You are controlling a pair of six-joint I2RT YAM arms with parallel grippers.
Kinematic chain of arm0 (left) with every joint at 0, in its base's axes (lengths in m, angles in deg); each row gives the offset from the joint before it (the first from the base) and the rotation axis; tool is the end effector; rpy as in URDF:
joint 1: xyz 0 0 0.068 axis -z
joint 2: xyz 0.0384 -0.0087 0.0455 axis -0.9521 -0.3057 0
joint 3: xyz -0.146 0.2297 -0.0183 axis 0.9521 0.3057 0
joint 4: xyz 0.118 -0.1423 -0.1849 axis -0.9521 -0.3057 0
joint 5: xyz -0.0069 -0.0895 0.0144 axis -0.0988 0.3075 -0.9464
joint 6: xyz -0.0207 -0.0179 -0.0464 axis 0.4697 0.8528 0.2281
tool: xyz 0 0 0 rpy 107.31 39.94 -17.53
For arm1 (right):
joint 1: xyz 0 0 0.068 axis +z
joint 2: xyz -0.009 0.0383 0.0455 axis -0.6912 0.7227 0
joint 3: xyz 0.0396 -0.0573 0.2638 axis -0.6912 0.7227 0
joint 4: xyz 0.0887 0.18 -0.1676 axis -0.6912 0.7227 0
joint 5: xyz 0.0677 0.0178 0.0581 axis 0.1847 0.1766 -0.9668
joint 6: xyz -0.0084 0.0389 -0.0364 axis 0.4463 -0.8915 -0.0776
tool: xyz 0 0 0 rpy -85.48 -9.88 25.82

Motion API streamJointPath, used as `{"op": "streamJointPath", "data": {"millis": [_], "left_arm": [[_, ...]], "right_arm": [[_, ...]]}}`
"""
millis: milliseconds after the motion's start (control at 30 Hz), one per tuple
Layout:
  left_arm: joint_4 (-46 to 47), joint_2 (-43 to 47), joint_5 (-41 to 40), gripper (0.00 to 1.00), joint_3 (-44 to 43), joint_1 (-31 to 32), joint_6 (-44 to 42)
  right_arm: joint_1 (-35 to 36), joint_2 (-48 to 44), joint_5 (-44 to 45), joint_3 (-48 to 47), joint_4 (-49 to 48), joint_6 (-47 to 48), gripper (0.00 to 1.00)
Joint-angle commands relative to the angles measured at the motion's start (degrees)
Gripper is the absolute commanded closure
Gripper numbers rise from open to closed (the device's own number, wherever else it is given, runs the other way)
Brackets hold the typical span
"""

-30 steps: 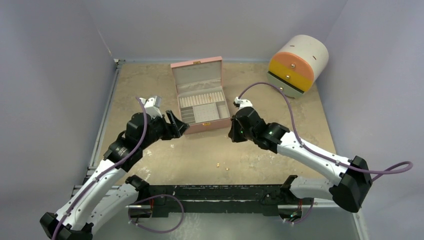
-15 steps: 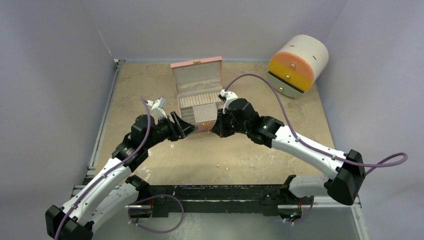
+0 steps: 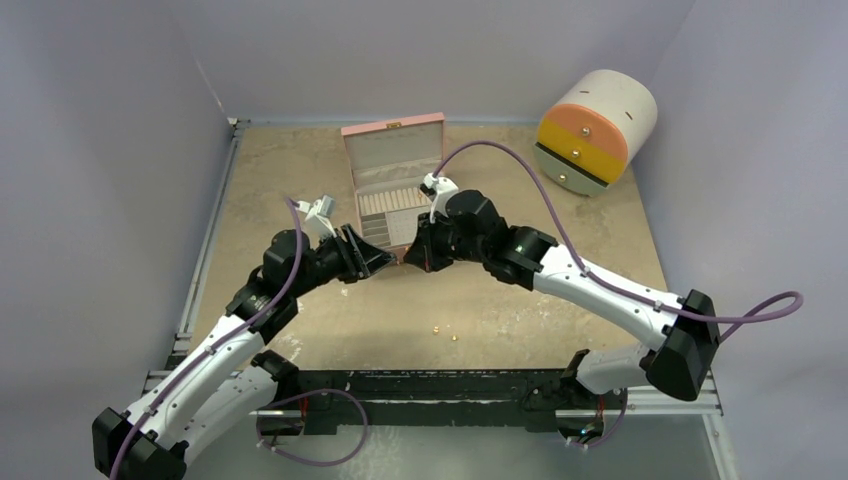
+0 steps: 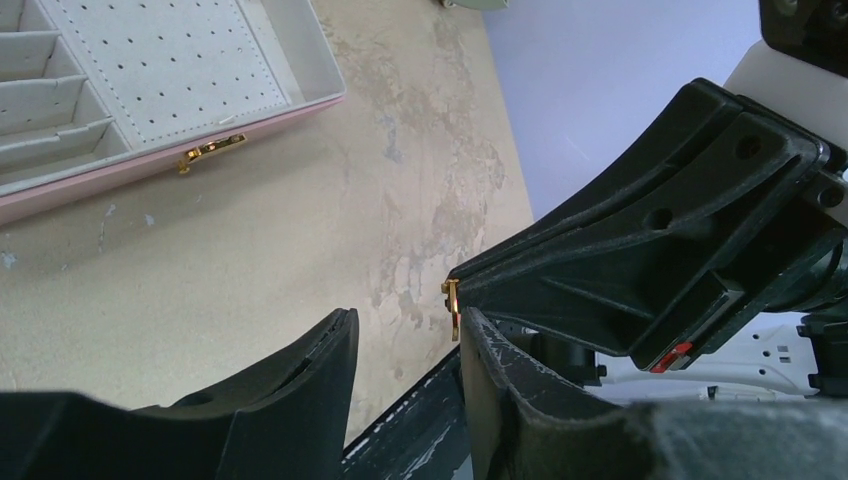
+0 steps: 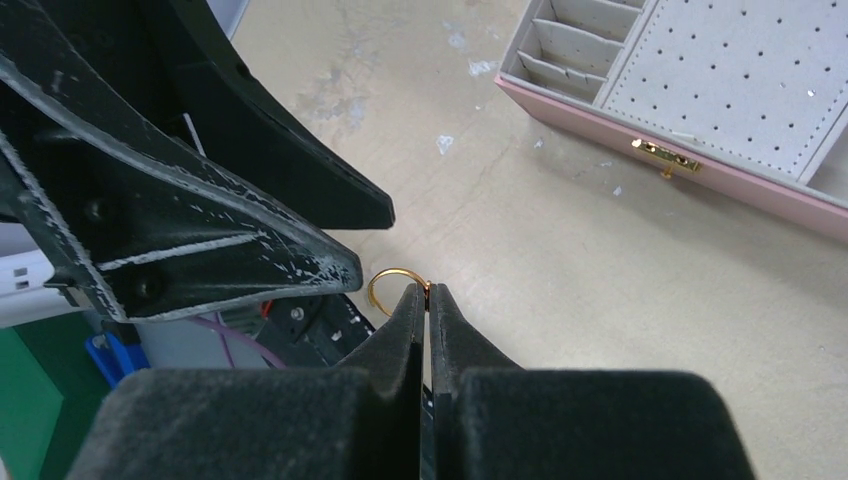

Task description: Organize the mixed jewelry

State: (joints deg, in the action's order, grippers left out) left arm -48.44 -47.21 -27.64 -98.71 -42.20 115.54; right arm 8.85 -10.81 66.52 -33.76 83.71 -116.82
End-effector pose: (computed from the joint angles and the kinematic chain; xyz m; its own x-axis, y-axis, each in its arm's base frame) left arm 0.1532 -0.1007 0.2841 -0.7230 -0.4648 -0.5110 0.2465 0.5175 -0.8194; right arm 0.1864 0.2494 0.3384 -0.6508 -0.0062 -0.7592 -0.5957 0.6242 0.5055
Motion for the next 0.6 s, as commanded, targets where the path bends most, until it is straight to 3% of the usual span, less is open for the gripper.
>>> {"op": "streamJointPath", "data": {"millis": [0, 567], "left_arm": [[4.6, 0.3, 1.8, 0.60, 0.1, -0.2, 0.8], [7.8, -0.2, 3.0, 0.79, 0.8, -0.2, 2.0]], "right_arm": [[0.5, 0.5, -0.4, -3.9, -2.1, -0.2, 1.00], [1.7, 2.4, 0.9, -6.1, -1.8, 0.3, 1.00]]}}
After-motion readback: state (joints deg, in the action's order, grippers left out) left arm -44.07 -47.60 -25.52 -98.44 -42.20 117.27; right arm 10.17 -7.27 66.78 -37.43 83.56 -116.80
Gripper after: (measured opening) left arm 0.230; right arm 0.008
